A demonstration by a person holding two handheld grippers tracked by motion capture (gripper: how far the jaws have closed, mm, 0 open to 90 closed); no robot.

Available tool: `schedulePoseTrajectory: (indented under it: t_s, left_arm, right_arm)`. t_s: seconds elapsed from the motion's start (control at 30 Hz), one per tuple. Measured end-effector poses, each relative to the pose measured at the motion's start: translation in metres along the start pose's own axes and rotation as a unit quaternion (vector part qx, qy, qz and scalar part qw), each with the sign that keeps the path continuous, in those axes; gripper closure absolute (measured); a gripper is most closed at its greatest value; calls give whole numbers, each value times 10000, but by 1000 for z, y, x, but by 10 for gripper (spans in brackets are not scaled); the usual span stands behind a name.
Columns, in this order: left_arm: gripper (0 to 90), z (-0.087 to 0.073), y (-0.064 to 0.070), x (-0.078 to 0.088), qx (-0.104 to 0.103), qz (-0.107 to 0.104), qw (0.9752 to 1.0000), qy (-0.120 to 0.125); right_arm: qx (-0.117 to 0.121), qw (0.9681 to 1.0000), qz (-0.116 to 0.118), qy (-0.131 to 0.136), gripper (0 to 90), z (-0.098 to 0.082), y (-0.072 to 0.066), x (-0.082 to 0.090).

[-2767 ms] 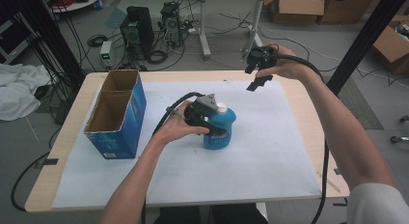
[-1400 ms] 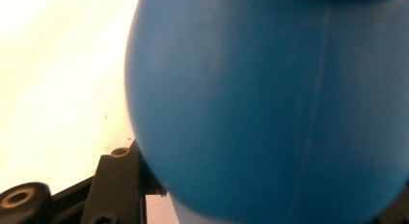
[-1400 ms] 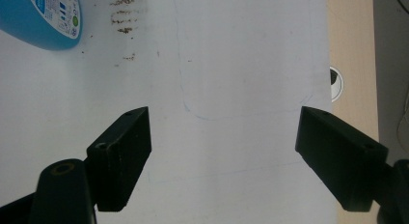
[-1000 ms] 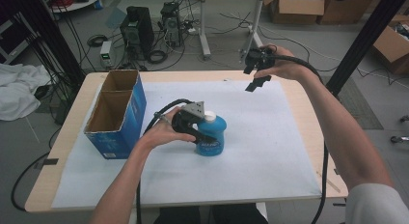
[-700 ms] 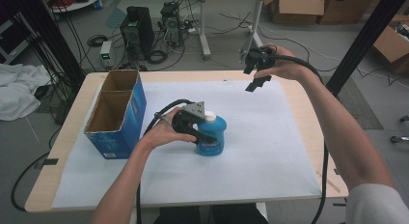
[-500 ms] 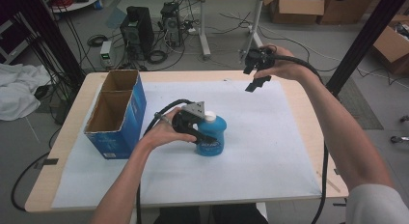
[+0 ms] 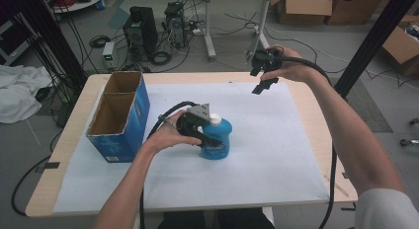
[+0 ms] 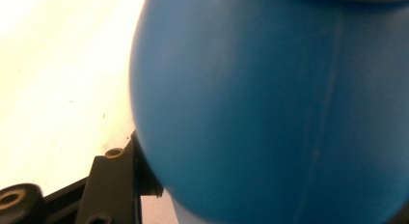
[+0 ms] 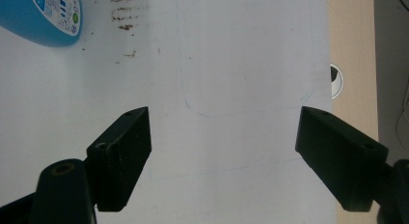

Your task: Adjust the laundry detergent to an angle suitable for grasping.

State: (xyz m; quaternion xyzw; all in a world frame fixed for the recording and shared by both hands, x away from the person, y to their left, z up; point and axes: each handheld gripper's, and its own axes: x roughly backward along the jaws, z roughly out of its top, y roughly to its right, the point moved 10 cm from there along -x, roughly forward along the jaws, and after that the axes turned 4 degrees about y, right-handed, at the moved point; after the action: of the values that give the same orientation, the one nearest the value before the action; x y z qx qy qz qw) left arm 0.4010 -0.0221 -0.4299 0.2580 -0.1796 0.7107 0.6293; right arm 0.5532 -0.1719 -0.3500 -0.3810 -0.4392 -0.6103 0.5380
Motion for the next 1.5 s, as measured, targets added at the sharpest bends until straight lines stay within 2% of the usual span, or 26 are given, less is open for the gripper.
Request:
schedulePoseTrajectory:
  t_s: [0.9, 1.07, 1.23, 1.4, 1.5]
  left_arm:
    - [269, -2, 3, 5, 78, 165, 9998, -127]
    - [215, -2, 3, 7, 85, 303, 9993, -181]
    - [165, -1, 3, 14, 110, 410, 9988, -242]
    - [164, -1, 3, 23, 112, 517, 9982, -288]
    - [164, -4, 4, 30, 69, 538, 9975, -453]
  right_arm:
    - [41, 10000, 0, -32, 200, 1, -1, -1]
    - [37, 10000, -9, -29, 200, 1, -2, 0]
    - [29, 10000, -10, -31, 200, 1, -2, 1]
    - [34, 10000, -18, -36, 200, 1, -3, 1]
    - [32, 10000, -19, -34, 200, 1, -4, 2]
